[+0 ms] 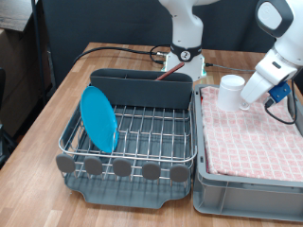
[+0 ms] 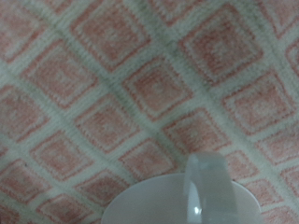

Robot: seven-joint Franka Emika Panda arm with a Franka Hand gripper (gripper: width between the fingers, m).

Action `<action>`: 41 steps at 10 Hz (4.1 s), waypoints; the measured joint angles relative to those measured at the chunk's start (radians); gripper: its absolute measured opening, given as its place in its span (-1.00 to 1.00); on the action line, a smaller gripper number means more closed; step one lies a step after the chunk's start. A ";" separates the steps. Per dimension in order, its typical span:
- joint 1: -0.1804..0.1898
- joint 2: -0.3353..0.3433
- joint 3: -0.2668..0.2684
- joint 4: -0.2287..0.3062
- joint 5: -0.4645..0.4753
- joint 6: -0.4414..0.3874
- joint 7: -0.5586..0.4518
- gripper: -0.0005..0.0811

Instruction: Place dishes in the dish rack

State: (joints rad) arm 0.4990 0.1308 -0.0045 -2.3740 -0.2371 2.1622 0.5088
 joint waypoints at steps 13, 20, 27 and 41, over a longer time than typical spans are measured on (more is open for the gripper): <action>0.000 -0.003 -0.037 -0.031 0.016 0.019 0.044 -0.81; 0.000 -0.081 -0.042 0.028 0.056 -0.045 0.071 -0.81; -0.014 -0.173 -0.079 0.037 -0.043 -0.023 0.220 -0.81; -0.121 0.108 -0.239 0.423 -0.030 0.042 0.072 -0.81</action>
State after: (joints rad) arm 0.3776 0.2385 -0.2432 -1.9505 -0.2671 2.2044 0.5806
